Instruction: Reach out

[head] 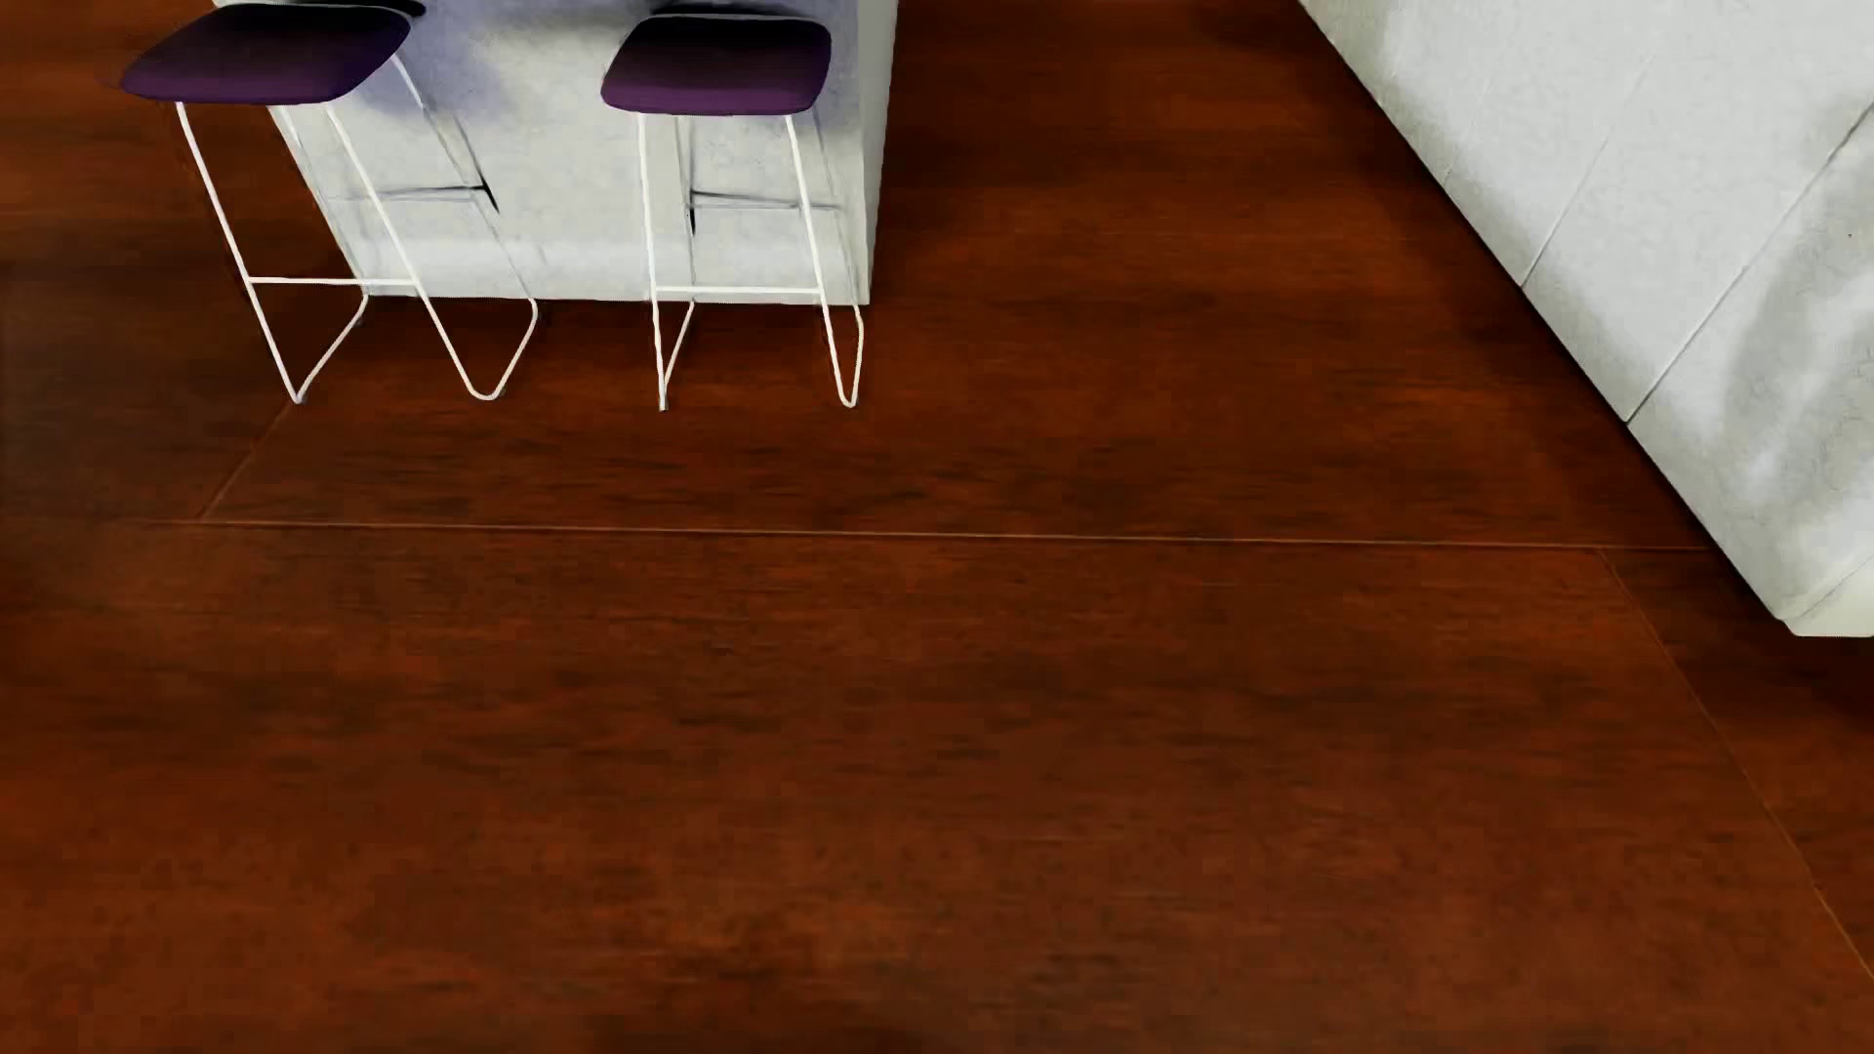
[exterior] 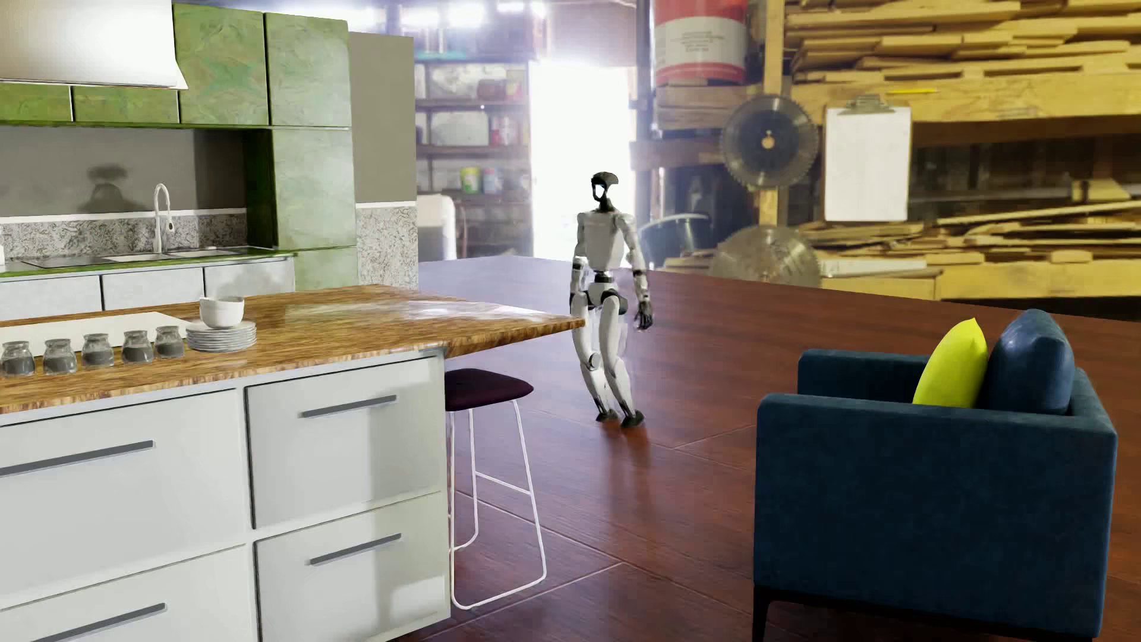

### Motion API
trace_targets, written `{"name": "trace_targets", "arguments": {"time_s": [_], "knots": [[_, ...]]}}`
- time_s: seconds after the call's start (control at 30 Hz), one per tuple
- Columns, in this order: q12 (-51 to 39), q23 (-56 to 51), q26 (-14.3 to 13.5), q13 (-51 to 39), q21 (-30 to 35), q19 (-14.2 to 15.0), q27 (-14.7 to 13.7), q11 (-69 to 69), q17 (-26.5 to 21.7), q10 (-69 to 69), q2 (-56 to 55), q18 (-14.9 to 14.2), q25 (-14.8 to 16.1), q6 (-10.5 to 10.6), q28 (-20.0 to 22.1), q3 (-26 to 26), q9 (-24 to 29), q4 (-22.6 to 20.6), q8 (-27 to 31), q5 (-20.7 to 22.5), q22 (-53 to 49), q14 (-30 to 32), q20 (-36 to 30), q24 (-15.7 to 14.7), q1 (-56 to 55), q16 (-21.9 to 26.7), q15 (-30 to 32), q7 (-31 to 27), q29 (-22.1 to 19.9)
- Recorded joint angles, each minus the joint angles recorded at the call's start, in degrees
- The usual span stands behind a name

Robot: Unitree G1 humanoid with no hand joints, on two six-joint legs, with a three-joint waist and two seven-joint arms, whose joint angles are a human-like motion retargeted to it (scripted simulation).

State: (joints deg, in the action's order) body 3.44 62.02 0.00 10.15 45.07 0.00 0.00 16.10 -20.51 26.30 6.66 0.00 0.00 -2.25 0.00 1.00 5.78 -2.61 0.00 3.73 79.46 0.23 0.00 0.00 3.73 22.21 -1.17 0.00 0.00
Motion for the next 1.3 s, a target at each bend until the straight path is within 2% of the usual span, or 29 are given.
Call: {"name": "trace_targets", "arguments": {"time_s": [0.1, 0.17, 0.2, 0.23, 0.27, 0.3, 0.43, 0.57, 0.6, 0.63, 0.67, 0.77, 0.8, 0.93, 1.3], "knots": [[-0.27, -0.44, 0.0, 0.29, -0.75, 0.0, 0.0, 0.16, 0.08, 0.51, 0.02, 0.0, 0.0, -0.02, 0.0, -0.09, 0.38, -0.13, 0.0, 0.04, 0.56, -1.17, 0.0, 0.0, -0.57, 0.02, -0.12, 0.0, 0.0], [-3.46, -0.34, 0.0, -0.2, 0.75, 0.0, 0.0, 0.33, -0.37, 0.59, -0.32, 0.0, 0.0, 0.16, 0.0, -0.84, 0.72, -0.39, 0.0, -0.01, 0.37, -1.42, 0.0, 0.0, -1.16, 1.04, 0.0, 0.0, 0.0], [-6.44, -0.24, 0.0, -0.37, 0.48, 0.0, 0.0, 0.32, -0.54, 0.75, -0.79, 0.0, 0.0, 0.49, 0.0, -1.56, 0.62, -0.36, 0.0, 0.07, 1.61, -1.27, 11.91, 0.0, -1.86, 2.14, 0.17, 0.0, 0.0], [-10.84, -0.17, 0.0, -0.6, 0.83, 0.0, 0.0, 0.08, -0.96, 0.88, -1.01, 0.0, 0.0, 0.89, 0.0, -2.28, 0.66, -0.24, 0.0, 0.17, -11.96, -0.81, -60.24, 0.0, -2.35, 3.46, 0.58, 0.0, 0.0], [-15.23, -0.17, 0.0, -0.69, 0.42, 0.0, 0.0, -0.46, -1.5, 0.99, -1.05, 0.0, 0.0, 1.43, 0.0, -3.27, 0.65, -0.18, 0.0, 0.29, -12.14, -0.23, -56.29, 0.0, -2.7, 5.14, 1.19, 0.0, 0.0], [-23.18, 0.04, 0.0, -1.3, 4.04, 0.0, 0.0, -1.0, -2.37, 0.43, -1.06, 0.0, 0.0, 1.82, 0.0, -4.02, 0.9, -0.61, 0.0, -0.04, -11.01, 0.95, -55.1, 0.0, -3.02, 7.87, 1.72, 0.0, 0.0], [-47.21, -0.67, 0.0, -4.19, 4.17, 0.0, 0.0, -1.44, -5.58, -0.18, -1.64, 0.0, 0.0, 4.32, 0.0, -8.76, 1.25, -0.44, 0.0, 0.03, -6.4, 3.71, -55.1, 0.0, -3.23, 19.3, 3.14, 0.0, 0.0], [-69.71, -1.23, 0.0, -5.99, 4.27, 0.0, 0.0, -1.89, -8.79, -1.16, -2.44, 0.0, 0.0, 7.47, 0.0, -9.92, 1.32, -0.36, 0.0, -0.08, -0.52, 5.27, -55.1, 0.0, -2.6, 28.77, 3.6, 0.0, 0.0], [-74.5, -1.07, 0.0, -6.01, 3.9, 0.0, 0.0, -2.39, -9.7, 0.54, -2.38, 0.0, 0.0, 8.43, 0.0, -9.98, 1.35, -0.41, 0.0, -0.2, 1.2, 5.37, -55.1, 0.0, -2.43, 30.3, 3.68, 0.0, 0.0], [-78.88, -0.86, 0.0, -6.03, 3.8, 0.0, 0.0, -2.68, -10.45, -10.2, -2.51, 0.0, 0.0, 9.35, 0.0, -9.7, 1.2, -0.34, 0.0, -0.17, 2.33, 1.81, -55.1, 0.0, -2.38, 31.66, 3.77, 0.0, 0.0], [-83.12, -0.76, 0.0, -6.04, 3.81, 0.0, 0.0, -2.96, -11.02, -10.31, -2.54, 0.0, 0.0, 9.96, 0.0, -9.65, 1.24, -0.45, 0.0, -0.25, 3.57, 0.82, -55.1, 0.0, -2.38, 32.94, 3.81, 0.0, 0.0], [-93.05, -0.45, 0.0, -5.97, 4.28, 0.0, 0.0, -2.51, -12.42, -10.69, -3.13, 0.0, 0.0, 11.55, 0.0, -9.48, 1.19, -0.63, 0.0, -0.4, 8.36, 2.04, -55.1, 0.0, -2.5, 35.56, 3.0, 0.0, 0.0], [-92.2, -0.36, 0.0, -5.82, 4.29, 0.0, 0.0, -2.41, -12.71, -10.81, -3.25, 0.0, 0.0, 11.93, 0.0, -9.48, 1.15, -0.61, 0.0, -0.41, 10.39, 2.24, -55.1, 0.0, -2.48, 35.88, 2.8, 0.0, 0.0], [-87.09, -0.58, 0.0, -4.49, 3.13, 0.0, 0.0, -2.37, -13.07, -11.3, -3.27, 0.0, 0.0, 12.46, 0.0, -9.5, 0.91, -0.59, 0.0, -0.51, 7.32, 2.32, -55.1, 0.0, -2.04, 36.68, 2.33, 0.0, 0.0], [-86.33, -0.66, 0.0, -4.4, 2.5, 0.0, 0.0, -3.18, -13.25, -11.51, -2.96, 0.0, 0.0, 12.23, 0.0, -9.82, 0.35, -0.44, 0.0, -0.4, 6.83, 1.64, -55.1, 0.0, -1.78, 36.75, 2.88, 0.0, 0.0]]}}
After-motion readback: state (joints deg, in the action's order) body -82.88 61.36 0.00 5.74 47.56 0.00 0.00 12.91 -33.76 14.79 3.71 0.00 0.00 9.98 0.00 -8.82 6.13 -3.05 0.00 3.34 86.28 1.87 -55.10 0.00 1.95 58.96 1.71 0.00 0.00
